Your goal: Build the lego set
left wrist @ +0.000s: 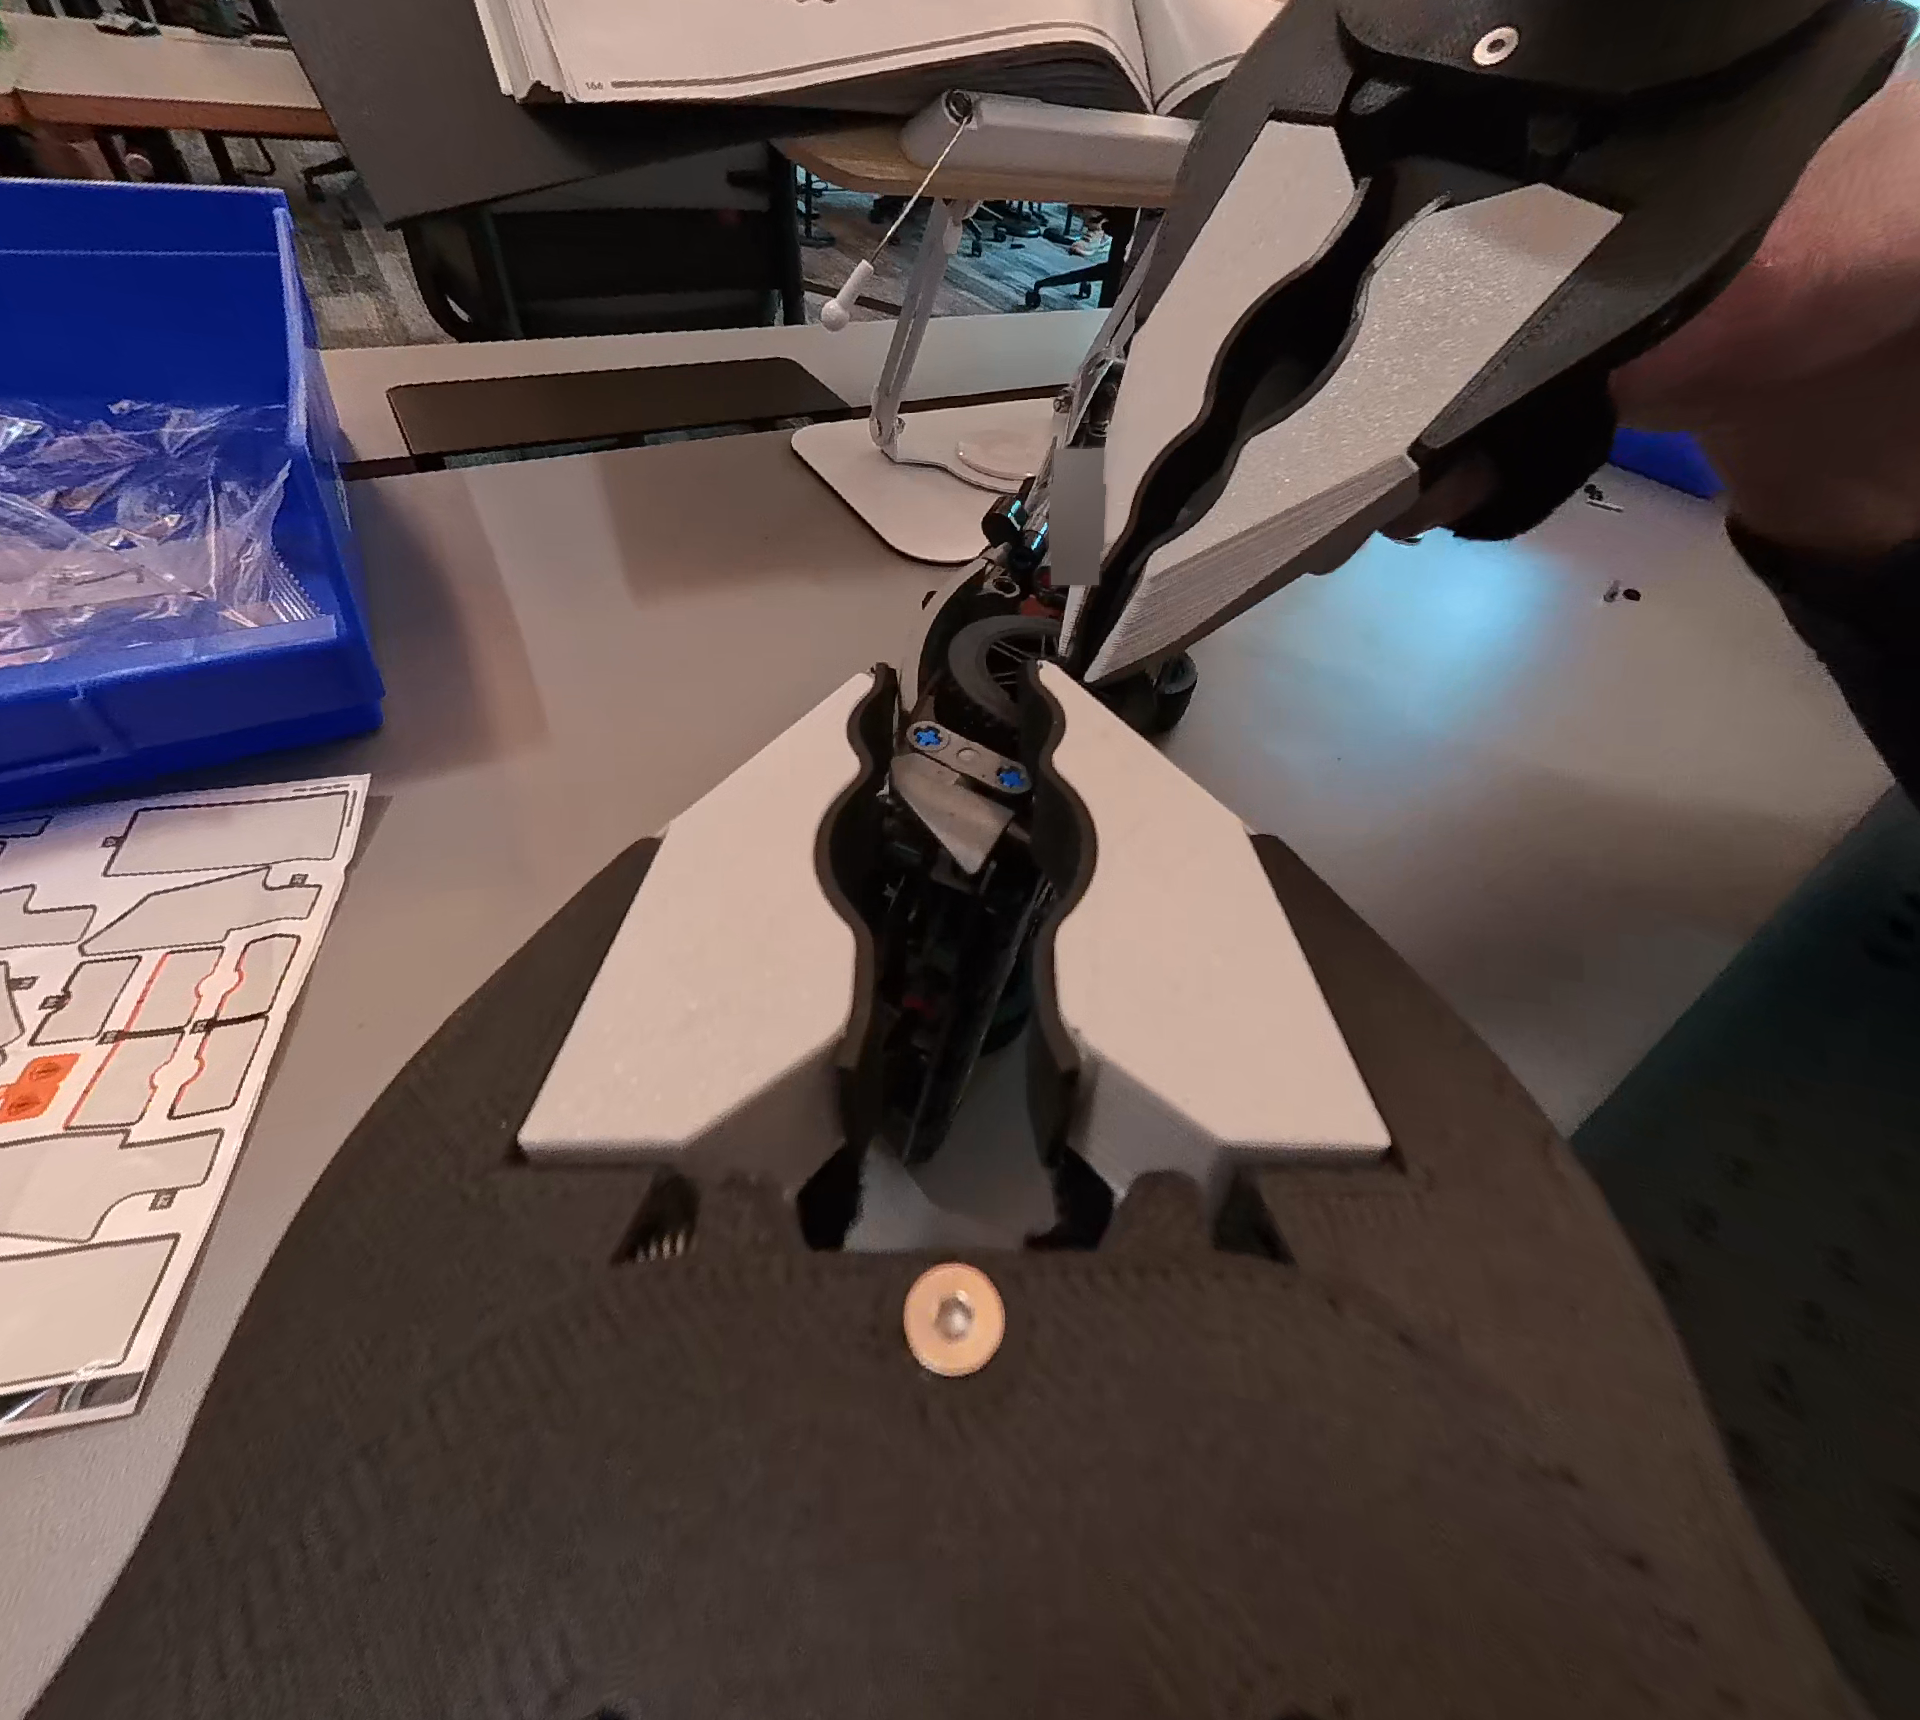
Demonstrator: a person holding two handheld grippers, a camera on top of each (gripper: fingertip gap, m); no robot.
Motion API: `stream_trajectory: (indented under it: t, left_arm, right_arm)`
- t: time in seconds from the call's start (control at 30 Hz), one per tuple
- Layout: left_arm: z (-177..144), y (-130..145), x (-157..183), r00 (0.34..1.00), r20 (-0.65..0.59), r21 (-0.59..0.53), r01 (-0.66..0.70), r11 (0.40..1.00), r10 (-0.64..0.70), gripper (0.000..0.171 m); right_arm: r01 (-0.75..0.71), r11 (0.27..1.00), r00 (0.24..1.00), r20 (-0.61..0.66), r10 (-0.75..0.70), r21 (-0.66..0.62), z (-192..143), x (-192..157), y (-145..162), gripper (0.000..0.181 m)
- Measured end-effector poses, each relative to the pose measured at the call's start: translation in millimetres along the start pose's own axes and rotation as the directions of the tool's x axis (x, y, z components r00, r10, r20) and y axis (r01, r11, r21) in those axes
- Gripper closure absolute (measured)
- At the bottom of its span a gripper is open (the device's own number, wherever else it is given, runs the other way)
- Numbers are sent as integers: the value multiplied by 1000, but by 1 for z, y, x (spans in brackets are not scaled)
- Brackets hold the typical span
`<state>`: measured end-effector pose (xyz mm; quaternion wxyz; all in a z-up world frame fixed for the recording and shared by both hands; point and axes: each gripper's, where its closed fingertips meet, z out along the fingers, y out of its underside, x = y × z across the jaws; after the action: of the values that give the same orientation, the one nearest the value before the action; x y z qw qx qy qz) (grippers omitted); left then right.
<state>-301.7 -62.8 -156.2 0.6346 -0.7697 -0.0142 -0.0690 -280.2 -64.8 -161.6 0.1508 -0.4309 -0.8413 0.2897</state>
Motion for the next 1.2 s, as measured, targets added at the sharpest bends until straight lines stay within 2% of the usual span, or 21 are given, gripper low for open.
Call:
stream_trajectory:
  t: [0.1,0.27,0.3,0.33,0.4,0.5,0.57,0.63,0.73,0.9,1.07,1.2]
  left_arm:
    - [0,0,2,1000,0,12,-6,1000,6,152]
    - [0,-1,0,1000,2,20,10,1000,-10,152]
    - [0,-1,-2,1000,13,21,10,1000,-10,150]
    - [-1,-1,-3,1000,19,24,17,1000,-18,149]
    - [-5,-3,-1,1000,13,40,24,999,-24,147]
    - [-12,-12,7,991,55,64,-129,990,126,143]
    - [-9,-11,18,966,60,28,-252,967,250,143]
    - [-4,1,21,925,83,-74,-366,928,372,142]
    - [0,1,26,899,100,-102,-418,903,427,150]
    - [1,6,23,889,125,-166,-420,892,441,147]
    - [-10,-5,19,905,150,-127,-381,916,398,129]
    - [-16,-1,14,934,131,-124,-317,940,332,124]
  right_arm:
    - [-3,999,1000,-1,3,-34,0,-1,2,181]
    - [7,1000,999,-39,-8,-17,-2,1,-2,181]
    - [21,1000,997,-68,-21,-13,-5,2,-2,180]
    - [32,999,995,-99,-32,1,-12,3,-4,170]
    - [43,997,989,-141,-34,57,-32,3,-5,170]
    - [42,987,980,-198,-11,157,-60,0,0,168]
    - [9,979,972,-231,40,206,-73,1,11,168]
    - [-2,967,962,-262,70,253,-81,1,23,169]
    - [-26,952,953,-280,116,306,-86,-1,40,170]
    - [-86,915,927,-305,219,394,-99,6,66,171]
    - [-190,887,857,-370,359,421,-116,36,113,160]
    - [-274,861,841,-328,431,429,-114,50,133,136]
